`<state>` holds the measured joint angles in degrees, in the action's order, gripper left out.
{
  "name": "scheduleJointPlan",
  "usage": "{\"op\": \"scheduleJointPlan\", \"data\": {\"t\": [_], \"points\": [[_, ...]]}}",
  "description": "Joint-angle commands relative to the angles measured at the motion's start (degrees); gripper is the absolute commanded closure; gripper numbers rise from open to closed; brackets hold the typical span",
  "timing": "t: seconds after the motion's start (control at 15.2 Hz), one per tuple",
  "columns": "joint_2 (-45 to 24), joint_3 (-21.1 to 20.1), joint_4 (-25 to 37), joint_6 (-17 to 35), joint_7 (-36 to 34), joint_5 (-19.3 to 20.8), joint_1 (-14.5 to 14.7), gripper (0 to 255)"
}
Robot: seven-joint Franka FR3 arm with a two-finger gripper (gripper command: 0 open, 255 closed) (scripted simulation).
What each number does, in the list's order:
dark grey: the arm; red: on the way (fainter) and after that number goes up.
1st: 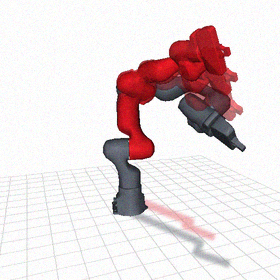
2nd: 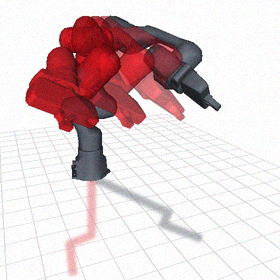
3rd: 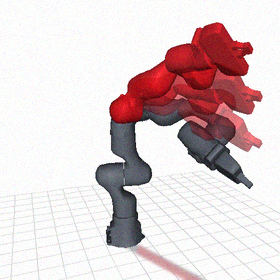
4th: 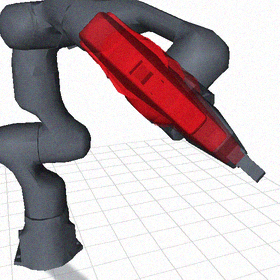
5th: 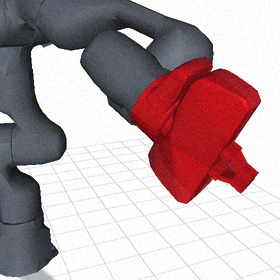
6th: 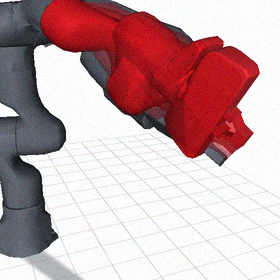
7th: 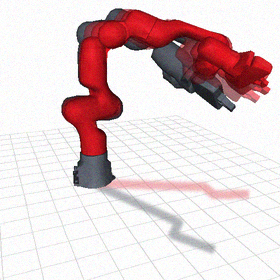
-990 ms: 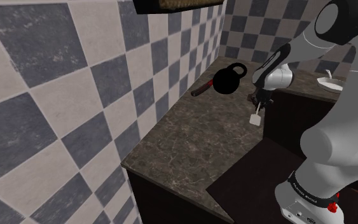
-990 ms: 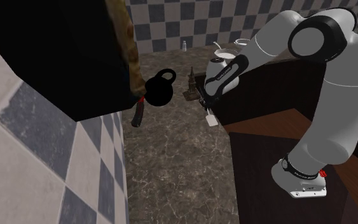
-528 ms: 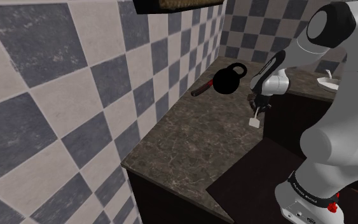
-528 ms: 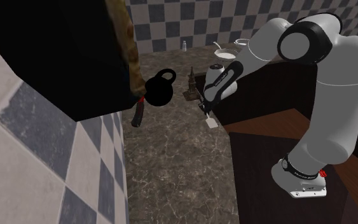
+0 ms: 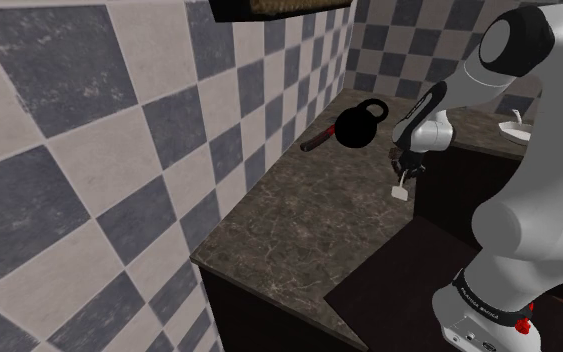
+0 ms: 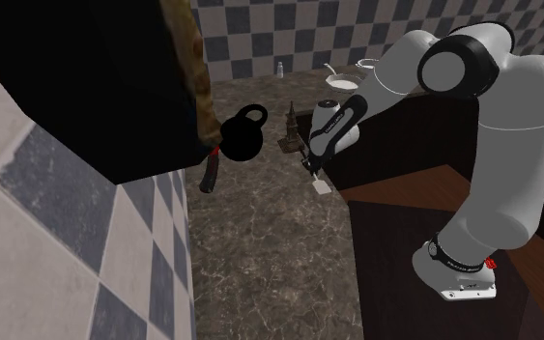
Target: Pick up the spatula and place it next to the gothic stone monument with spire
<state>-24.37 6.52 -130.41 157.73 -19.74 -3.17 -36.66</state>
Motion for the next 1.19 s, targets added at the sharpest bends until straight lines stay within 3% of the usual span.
{"op": "scheduleJointPlan", "data": {"t": [0.0, 0.33, 0.59, 1.12], "points": [[0.0, 0.0, 0.0, 0.0, 0.0, 0.0, 0.0, 0], [0.0, 0.0, 0.0, 0.0, 0.0, 0.0, 0.0, 0], [7.21, 1.14, -1.32, -5.87, -1.08, 1.49, 1.03, 0], [7.21, 1.11, -1.32, -5.87, -1.09, 1.51, 1.0, 0]]}}
